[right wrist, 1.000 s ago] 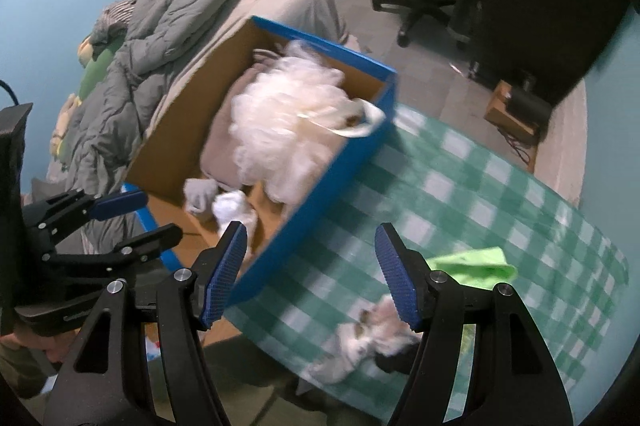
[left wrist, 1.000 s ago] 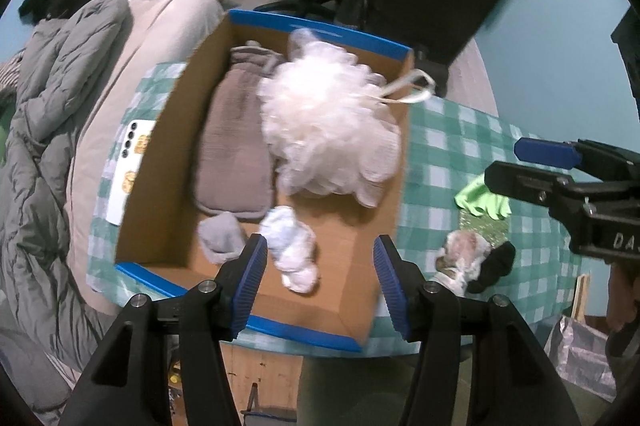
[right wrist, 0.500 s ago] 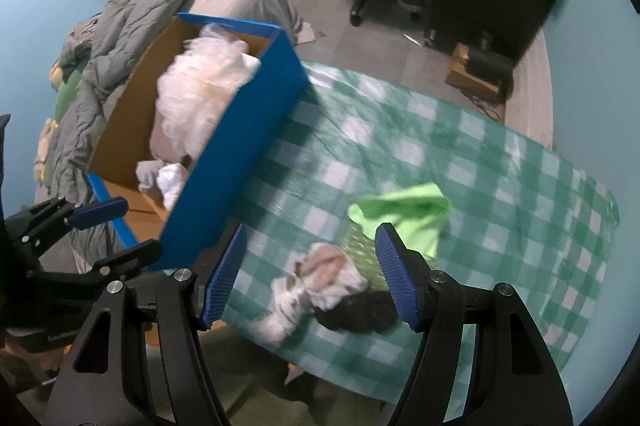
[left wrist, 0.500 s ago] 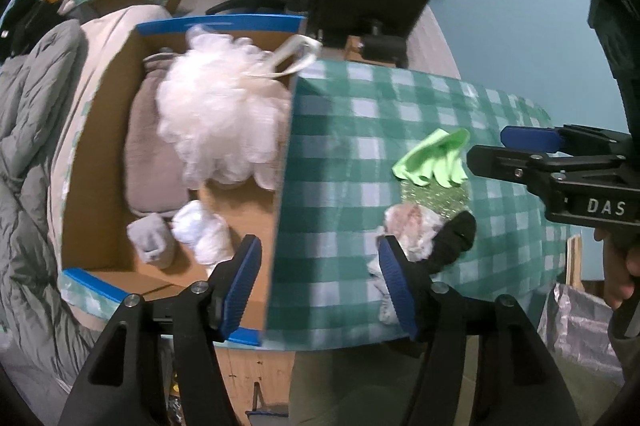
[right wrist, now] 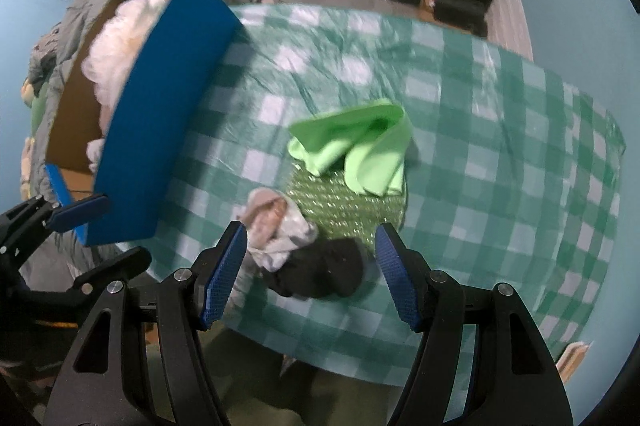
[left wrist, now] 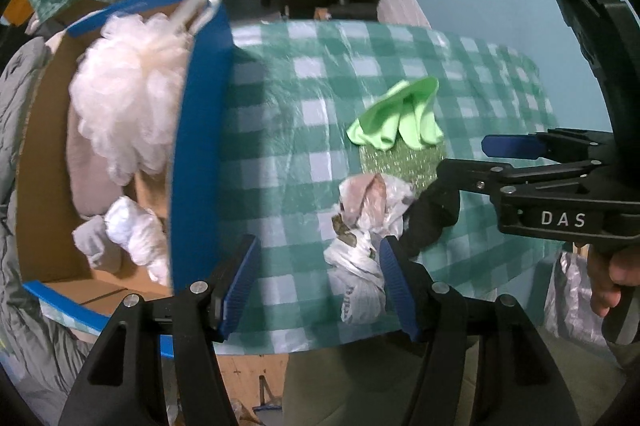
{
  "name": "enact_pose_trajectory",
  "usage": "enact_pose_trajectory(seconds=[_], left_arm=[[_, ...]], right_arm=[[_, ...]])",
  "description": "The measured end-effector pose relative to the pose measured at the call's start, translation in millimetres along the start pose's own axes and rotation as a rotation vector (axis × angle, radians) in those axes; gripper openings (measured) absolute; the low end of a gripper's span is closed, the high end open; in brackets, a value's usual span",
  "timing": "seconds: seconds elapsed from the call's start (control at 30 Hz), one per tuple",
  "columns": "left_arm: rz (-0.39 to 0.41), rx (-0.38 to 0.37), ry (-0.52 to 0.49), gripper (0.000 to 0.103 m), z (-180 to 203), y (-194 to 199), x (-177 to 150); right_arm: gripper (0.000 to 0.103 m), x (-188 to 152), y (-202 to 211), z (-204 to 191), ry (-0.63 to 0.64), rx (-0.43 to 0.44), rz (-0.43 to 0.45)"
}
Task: Organize soft objects
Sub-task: 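Move both tools back over the plastic bag bundle and black sock, then grasp the white plastic bag bundle with the left tool while the right tool grasps the black sock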
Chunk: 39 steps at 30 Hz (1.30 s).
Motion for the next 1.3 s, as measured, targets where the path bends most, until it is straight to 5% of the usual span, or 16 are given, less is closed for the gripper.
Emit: enact_pose_trajectory(seconds=[0.67,1.3], left_arm=[[-0.085,-0.031,-0.024,0.07,16.0,-60.1,-15.2],[-0.149,-0.041,-0.066,0.072,28.2,-93.8,-23.7]], right_arm=[[0.068,-40.9,-62.9,18.2,-0.092,-0.027,-0.101],[0.068,-73.1,-55.2,77.8,-0.139,-0.094,-0.108]])
Point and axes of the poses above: each gripper's, at about its wrist camera, not at the fingertips, and y roughly against the way its jaws point, z to its right, x to its top, the point moved 5 cm from there along -y, roughly the way its jaws point, and after that the axes turned 7 degrees about z, right-handed, at the moved point
